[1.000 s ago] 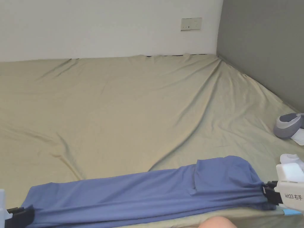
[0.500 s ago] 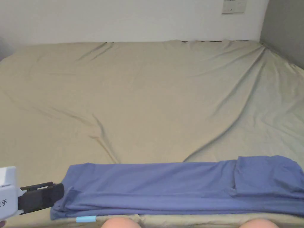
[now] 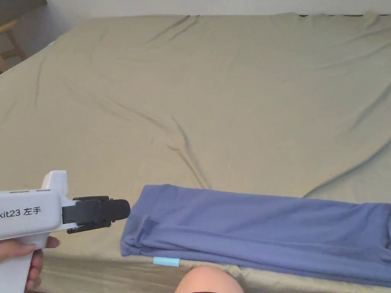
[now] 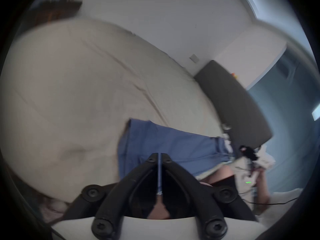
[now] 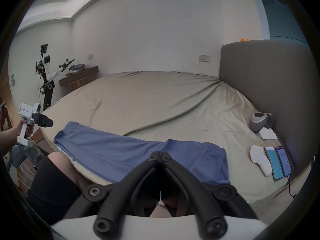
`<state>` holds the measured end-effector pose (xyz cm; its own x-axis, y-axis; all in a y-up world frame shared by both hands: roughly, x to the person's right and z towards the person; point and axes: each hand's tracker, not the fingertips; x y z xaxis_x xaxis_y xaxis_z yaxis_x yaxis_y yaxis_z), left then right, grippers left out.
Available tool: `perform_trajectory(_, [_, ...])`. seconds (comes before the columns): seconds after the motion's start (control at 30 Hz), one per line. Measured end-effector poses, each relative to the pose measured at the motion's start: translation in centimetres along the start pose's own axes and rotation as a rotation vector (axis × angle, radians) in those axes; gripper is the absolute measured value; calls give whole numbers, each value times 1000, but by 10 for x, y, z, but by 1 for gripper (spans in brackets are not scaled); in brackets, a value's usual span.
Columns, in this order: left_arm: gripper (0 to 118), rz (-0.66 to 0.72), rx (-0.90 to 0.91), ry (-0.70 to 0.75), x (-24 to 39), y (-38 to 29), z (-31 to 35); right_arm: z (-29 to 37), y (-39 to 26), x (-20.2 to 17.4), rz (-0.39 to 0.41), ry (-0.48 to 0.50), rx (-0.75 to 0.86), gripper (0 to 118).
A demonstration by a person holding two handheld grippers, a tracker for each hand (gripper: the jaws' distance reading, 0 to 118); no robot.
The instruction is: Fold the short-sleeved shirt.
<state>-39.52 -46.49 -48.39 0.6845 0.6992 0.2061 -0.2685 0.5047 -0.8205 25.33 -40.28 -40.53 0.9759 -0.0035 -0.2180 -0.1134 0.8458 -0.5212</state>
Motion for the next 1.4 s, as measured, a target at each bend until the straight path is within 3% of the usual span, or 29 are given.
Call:
perform_trajectory(0.03, [89,57,-1,-25,-12,-2,-6,-2,1,-1,7,5,-3,0])
perform_trajectory(0.07, [89,85,1,-34,-24,-2,-12,-4,3,-3,8,4,-6,0])
perform_trajectory(0.13, [118,75,18,-10,-40,-3,-23,-7,6,-5,1,9,-11,0])
perform_trajectory(0.27, [117,278,-58,-168,-74,-1,-49,-15,9,-7,-1,2,-27,0])
perform_trajectory(0.37, [118,188,-45,-258,-59,0,-70,-20,8,-7,-18,11,-36,0])
perform_trajectory(0.5, [117,230,-6,-305,-46,5,-102,-30,9,-13,-35,18,-49,0])
perform_trajectory(0.53, [110,253,-17,-286,-45,7,-107,-32,10,-14,-37,18,-51,0])
perform_trajectory(0.57, [93,274,-13,-263,-42,7,-109,-33,10,-16,-37,25,-56,0])
perform_trajectory(0.6, [44,246,-46,-208,-38,8,-115,-33,10,-18,-34,33,-60,0])
perform_trajectory(0.63, [5,190,-81,-135,-34,7,-122,-33,11,-19,-30,39,-60,0])
perform_trajectory(0.7, [6,104,-126,9,-31,-3,-130,-33,11,-21,-16,43,-58,0])
perform_trajectory(0.73, [6,154,-101,-111,-33,0,-124,-32,11,-21,-16,42,-56,0])
perform_trajectory(0.77, [6,170,-126,-134,-30,7,-122,-32,11,-21,-18,42,-55,0])
perform_trajectory(0.87, [5,61,-103,-10,-20,16,-106,-30,10,-19,-33,33,-53,0])
perform_trajectory(0.97, [5,126,-62,-6,-26,30,-78,-28,10,-19,-40,26,-44,0])
perform_trajectory(1.03, [5,166,-39,-94,-24,34,-57,-26,10,-19,-52,36,-38,0])
perform_trajectory(1.1, [5,80,-20,-9,-18,38,-38,-25,11,-23,-50,48,-32,0])
perform_trajectory(1.2, [5,180,10,77,-38,49,-2,-19,14,-29,-30,84,-14,0])
perform_trajectory(1.3, [5,194,-14,247,-52,59,22,-14,16,-33,-28,117,10,0])
perform_trajectory(1.4, [5,239,-75,339,-32,65,21,-11,17,-36,-29,144,22,0])
